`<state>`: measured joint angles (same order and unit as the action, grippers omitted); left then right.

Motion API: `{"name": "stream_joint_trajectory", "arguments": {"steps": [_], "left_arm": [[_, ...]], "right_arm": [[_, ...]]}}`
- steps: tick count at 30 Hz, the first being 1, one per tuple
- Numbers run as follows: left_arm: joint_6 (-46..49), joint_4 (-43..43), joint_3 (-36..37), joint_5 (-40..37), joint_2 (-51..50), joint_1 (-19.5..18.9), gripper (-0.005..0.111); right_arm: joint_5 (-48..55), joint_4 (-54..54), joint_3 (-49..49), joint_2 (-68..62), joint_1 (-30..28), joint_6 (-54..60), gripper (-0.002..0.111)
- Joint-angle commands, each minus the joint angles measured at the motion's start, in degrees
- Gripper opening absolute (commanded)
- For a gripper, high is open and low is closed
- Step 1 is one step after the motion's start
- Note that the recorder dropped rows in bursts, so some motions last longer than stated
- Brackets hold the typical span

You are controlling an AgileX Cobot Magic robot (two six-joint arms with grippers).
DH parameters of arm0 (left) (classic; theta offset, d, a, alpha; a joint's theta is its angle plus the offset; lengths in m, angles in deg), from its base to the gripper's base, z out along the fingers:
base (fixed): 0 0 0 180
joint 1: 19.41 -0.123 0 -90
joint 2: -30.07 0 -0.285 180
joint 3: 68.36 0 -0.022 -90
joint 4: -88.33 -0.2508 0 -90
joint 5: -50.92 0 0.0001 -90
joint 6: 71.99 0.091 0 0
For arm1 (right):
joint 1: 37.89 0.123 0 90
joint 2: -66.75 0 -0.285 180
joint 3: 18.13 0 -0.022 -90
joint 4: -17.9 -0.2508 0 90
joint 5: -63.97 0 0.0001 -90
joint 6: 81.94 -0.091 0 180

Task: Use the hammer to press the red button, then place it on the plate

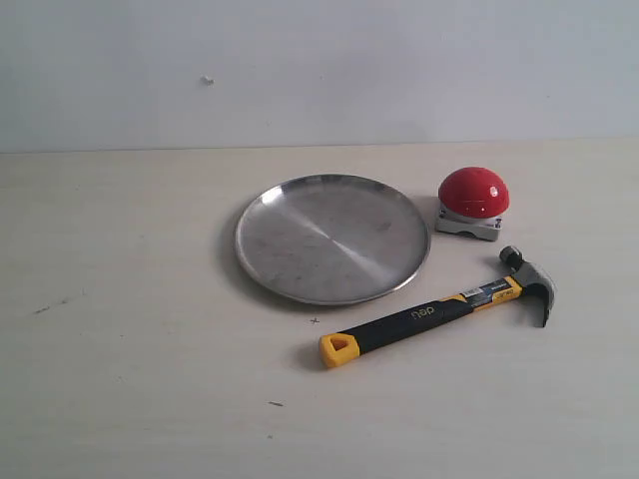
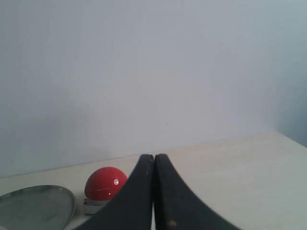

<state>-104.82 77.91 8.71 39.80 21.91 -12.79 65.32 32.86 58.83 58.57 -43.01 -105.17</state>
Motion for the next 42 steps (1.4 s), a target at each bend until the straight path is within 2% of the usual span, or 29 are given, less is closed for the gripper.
{"name": "stream_joint_trajectory", "arguments": {"steps": [1,22,27,31,34,37,39,42], "left_arm": [[-0.2,0.0,0.2,-0.1,0.4,-0.2,0.000],[0.4,-0.5,0.2,0.3,0.4,-0.2,0.000],[6.2,-14.9,0.2,3.4,0.4,-0.2,0.000],[6.3,-15.9,0.2,3.6,0.4,-0.2,0.000],[0.9,-11.8,0.2,7.8,0.4,-0.2,0.000],[-13.7,-3.0,0.2,13.4,0.4,-0.2,0.000],[-21.5,-2.4,0.2,14.5,0.4,-0.2,0.000],[-22.7,-2.4,0.2,15.6,0.4,-0.2,0.000]], "right_arm": [[-0.3,0.1,0.3,0.4,-0.3,0.5,0.000],[-0.3,0.1,0.3,0.4,-0.3,0.5,0.000],[-0.3,0.1,0.3,0.4,-0.3,0.5,0.000],[-0.3,0.1,0.3,0.4,-0.3,0.5,0.000],[-0.3,0.1,0.3,0.4,-0.3,0.5,0.000],[-0.3,0.1,0.3,0.4,-0.3,0.5,0.000],[-0.3,0.1,0.3,0.4,-0.3,0.5,0.000],[-0.3,0.1,0.3,0.4,-0.3,0.5,0.000]]}}
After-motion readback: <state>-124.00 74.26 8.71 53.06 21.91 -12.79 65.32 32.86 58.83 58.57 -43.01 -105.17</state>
